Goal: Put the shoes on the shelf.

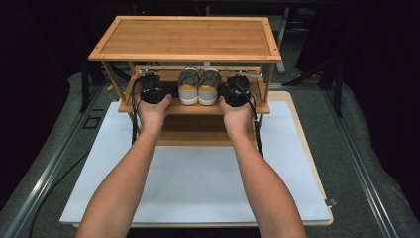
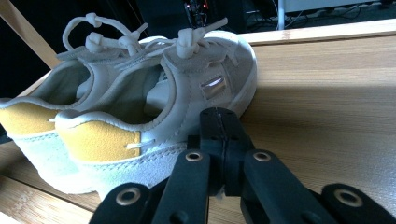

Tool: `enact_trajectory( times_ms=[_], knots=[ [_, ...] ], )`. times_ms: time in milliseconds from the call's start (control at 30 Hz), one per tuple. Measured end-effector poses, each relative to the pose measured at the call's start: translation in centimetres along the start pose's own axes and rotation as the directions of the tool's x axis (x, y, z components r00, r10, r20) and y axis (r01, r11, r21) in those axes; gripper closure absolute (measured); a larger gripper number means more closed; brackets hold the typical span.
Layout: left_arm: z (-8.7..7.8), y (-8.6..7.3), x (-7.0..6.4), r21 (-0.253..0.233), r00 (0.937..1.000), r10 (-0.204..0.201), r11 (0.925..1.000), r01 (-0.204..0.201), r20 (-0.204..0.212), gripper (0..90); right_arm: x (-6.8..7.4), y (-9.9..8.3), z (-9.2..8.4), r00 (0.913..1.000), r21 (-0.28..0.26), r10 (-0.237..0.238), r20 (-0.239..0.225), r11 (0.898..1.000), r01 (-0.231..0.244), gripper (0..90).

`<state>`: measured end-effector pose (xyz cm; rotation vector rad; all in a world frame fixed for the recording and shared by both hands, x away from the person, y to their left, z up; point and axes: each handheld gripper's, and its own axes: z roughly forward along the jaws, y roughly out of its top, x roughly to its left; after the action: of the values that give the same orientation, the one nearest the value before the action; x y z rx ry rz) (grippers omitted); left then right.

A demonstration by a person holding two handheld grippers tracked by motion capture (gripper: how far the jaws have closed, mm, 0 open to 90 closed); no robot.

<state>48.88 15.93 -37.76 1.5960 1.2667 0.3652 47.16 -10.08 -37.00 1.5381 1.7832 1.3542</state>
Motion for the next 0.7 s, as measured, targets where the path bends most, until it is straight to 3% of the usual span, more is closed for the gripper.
enact_trajectory(
  times_ms=[167,267,333,367,400,533,700],
  knots=[
    [0.0,0.0,0.0,-0.002,0.9997,-0.023,0.9997,0.023,0.003,89.9,0.0,0.0,0.0,1.0000,-0.007,0.007,0.004,1.000,-0.007,90.0],
    [-0.2,-0.1,0.0,0.002,0.9999,-0.007,1.0000,0.007,0.014,89.9,0.1,-0.1,-0.1,1.0000,-0.002,-0.001,0.008,1.000,0.001,90.0],
    [-0.4,-0.2,0.1,-0.006,0.9994,-0.017,0.9998,0.017,0.029,89.8,0.1,-0.1,-0.2,1.0000,0.000,-0.002,-0.006,1.000,0.002,90.0],
    [-0.5,-0.2,0.1,-0.008,0.9995,-0.016,0.9998,0.016,0.029,89.8,0.2,-0.2,-0.2,0.9999,-0.014,0.001,0.017,1.000,-0.001,90.0],
    [-0.7,-0.3,0.2,0.002,0.9992,0.001,1.0000,-0.001,0.039,89.8,0.2,-0.3,-0.3,1.0000,-0.015,0.000,0.006,1.000,0.000,90.0],
    [-1.0,-0.5,-0.1,-0.011,0.9995,0.002,0.9999,-0.002,0.032,89.6,0.3,-0.4,-0.6,0.9998,-0.014,0.005,0.018,1.000,-0.005,90.0],
    [-1.8,-0.7,-0.1,-0.024,0.9992,0.003,0.9997,-0.002,0.041,88.1,0.3,-0.6,-0.9,1.0000,-0.024,0.000,-0.008,1.000,-0.001,90.0]
  ],
)
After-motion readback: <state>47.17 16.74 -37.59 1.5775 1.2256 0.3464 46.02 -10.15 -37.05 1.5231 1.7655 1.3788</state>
